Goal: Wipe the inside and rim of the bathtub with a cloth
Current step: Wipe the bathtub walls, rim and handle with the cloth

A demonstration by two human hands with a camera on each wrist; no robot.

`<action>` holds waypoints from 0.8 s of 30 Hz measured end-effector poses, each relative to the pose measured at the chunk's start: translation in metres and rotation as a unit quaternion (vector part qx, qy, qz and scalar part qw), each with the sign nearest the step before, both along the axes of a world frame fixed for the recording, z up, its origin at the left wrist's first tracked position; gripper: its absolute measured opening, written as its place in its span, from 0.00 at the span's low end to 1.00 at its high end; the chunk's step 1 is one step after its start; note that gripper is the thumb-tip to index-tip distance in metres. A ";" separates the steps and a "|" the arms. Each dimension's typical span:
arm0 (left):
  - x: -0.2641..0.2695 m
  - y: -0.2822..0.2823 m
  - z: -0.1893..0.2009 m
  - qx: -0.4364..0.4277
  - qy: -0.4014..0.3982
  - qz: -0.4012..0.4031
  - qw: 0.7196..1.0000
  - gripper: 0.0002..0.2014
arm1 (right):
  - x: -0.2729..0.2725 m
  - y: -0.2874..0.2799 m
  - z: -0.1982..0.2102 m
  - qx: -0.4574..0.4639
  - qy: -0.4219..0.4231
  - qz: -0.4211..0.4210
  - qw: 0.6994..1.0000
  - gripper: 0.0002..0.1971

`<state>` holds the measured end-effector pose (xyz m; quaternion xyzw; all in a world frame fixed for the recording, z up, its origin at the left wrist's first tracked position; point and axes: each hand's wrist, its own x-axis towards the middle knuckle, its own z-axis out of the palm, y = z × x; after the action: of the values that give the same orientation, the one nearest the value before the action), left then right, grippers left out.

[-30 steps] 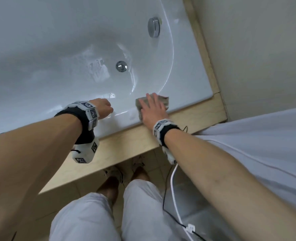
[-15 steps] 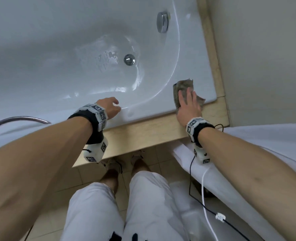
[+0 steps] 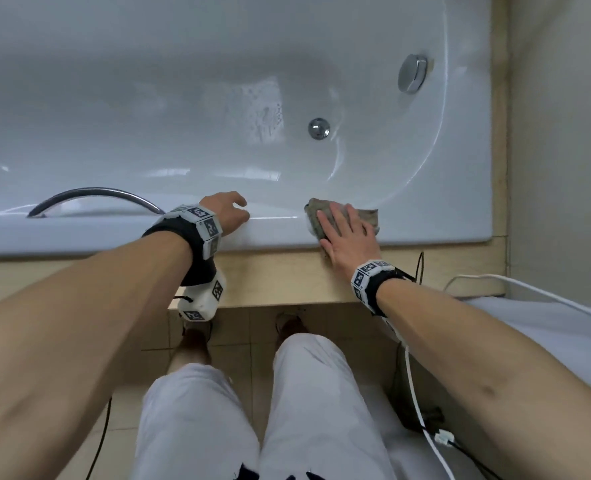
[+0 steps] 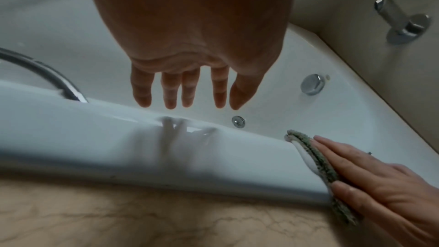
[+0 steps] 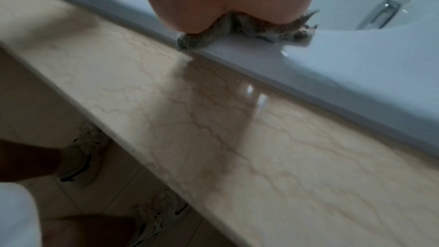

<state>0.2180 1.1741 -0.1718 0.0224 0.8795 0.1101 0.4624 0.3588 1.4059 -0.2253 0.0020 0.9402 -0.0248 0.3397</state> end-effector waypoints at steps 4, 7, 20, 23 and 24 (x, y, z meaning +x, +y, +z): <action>-0.008 -0.052 -0.007 0.006 0.007 0.020 1.000 0.18 | -0.014 -0.035 0.001 0.005 -0.008 -0.019 1.000 0.29; -0.015 -0.091 -0.009 0.024 0.026 0.033 0.999 0.17 | -0.019 -0.075 0.002 0.007 0.006 -0.039 0.999 0.29; -0.052 -0.237 -0.007 0.056 0.034 0.026 0.998 0.17 | -0.063 -0.271 -0.002 -0.021 0.037 -0.063 0.997 0.29; -0.052 -0.249 -0.007 0.047 0.027 0.011 0.998 0.18 | -0.075 -0.303 0.003 -0.018 0.039 -0.039 0.998 0.30; -0.053 -0.250 -0.007 0.045 0.026 0.006 0.999 0.18 | -0.079 -0.308 0.005 -0.012 0.041 -0.035 0.998 0.31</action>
<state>0.1650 0.9240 -0.1790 0.0404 0.8858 0.1514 0.4367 0.2795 1.0979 -0.2202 0.0292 0.9524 -0.0483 0.2994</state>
